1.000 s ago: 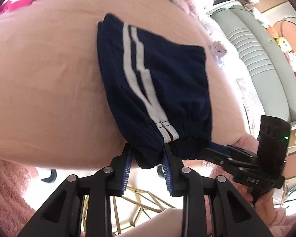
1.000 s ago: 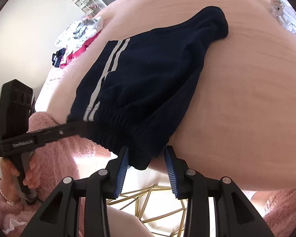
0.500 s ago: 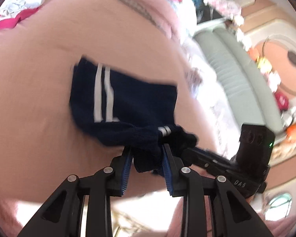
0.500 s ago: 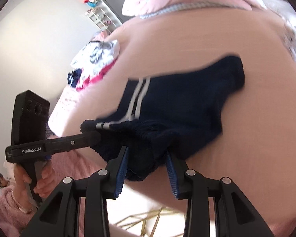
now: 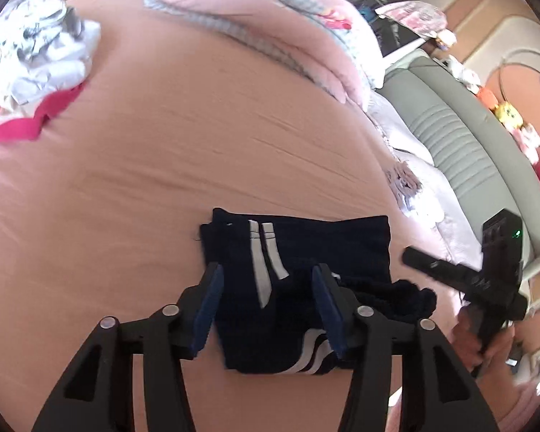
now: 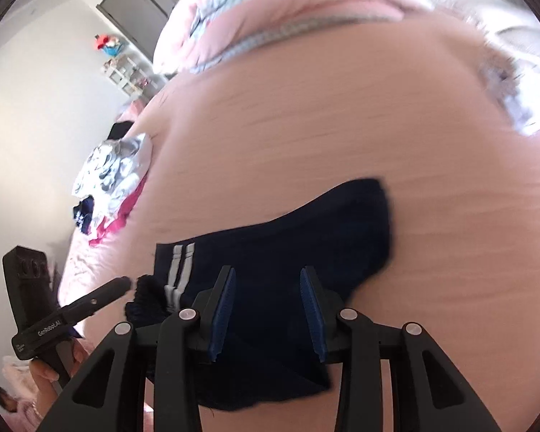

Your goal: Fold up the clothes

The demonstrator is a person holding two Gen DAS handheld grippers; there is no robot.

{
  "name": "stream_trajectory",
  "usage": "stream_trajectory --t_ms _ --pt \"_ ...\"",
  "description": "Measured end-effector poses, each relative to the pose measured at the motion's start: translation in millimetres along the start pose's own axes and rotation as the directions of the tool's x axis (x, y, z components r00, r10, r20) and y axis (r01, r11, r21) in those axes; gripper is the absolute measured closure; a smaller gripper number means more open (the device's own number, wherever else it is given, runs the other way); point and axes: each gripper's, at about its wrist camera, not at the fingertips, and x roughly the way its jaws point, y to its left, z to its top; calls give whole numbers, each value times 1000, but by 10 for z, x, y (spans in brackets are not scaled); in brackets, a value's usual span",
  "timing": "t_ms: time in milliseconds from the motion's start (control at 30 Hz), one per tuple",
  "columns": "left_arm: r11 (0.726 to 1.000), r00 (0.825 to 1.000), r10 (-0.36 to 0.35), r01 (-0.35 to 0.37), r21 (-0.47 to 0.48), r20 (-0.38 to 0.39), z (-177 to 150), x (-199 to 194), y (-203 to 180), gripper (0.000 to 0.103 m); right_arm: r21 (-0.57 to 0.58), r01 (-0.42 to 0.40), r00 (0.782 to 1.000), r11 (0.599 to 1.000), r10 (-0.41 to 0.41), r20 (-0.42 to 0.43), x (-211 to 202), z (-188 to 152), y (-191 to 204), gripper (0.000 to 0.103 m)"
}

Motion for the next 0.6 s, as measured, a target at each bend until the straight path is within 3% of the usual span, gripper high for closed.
stream_trajectory --t_ms 67,133,267,367,433,600 --pt "996 1000 7 -6 89 -17 -66 -51 -59 55 -56 29 999 998 -27 25 -167 -83 25 53" --pt "968 998 56 -49 247 -20 -166 -84 -235 55 -145 63 998 987 -60 23 -252 -199 120 52" --pt "917 994 85 -51 395 -68 -332 19 -453 55 -406 82 993 910 -108 -41 -255 -549 442 52" --pt "922 990 121 -83 377 -78 -340 218 -492 55 -506 92 987 858 -147 -71 -12 -675 654 52" --pt "944 992 94 -64 323 -79 -304 279 -430 55 -518 120 985 847 -168 -47 114 -638 718 52" --pt "985 996 -18 33 168 -86 -248 367 -199 55 -384 147 982 912 -181 -54 422 -409 567 52"
